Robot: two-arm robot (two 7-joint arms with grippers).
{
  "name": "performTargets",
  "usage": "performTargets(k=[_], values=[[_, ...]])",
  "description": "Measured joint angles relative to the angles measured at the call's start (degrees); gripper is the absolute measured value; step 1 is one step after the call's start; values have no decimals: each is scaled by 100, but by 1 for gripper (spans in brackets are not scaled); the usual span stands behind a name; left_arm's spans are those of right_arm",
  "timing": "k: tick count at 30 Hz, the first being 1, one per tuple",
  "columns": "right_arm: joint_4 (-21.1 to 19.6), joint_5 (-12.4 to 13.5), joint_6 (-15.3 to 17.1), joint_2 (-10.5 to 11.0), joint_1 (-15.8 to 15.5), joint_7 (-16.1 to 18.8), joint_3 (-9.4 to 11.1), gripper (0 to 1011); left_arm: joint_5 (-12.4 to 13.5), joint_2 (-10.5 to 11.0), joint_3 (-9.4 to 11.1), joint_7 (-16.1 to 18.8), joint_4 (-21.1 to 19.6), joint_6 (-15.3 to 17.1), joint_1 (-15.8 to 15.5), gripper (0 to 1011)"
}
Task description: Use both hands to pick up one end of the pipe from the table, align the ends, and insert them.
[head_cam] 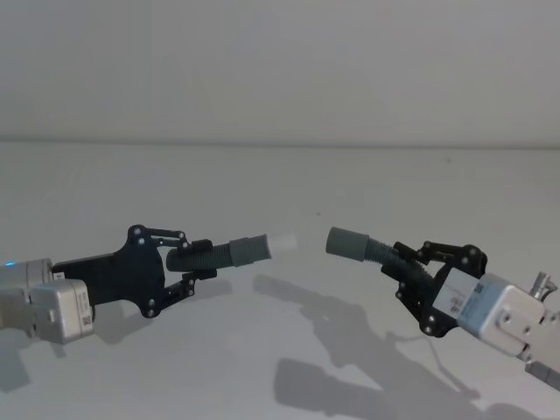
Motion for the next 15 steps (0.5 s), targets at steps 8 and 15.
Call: performTargets(k=[8,15], values=[[-60,-65,5,-50,116,126,-44,253,5,0,0,0,1,-14,0,308],[-103,-125,69,-96,220,258,-103,253,10,0,0,0,1,-20,0,308]])
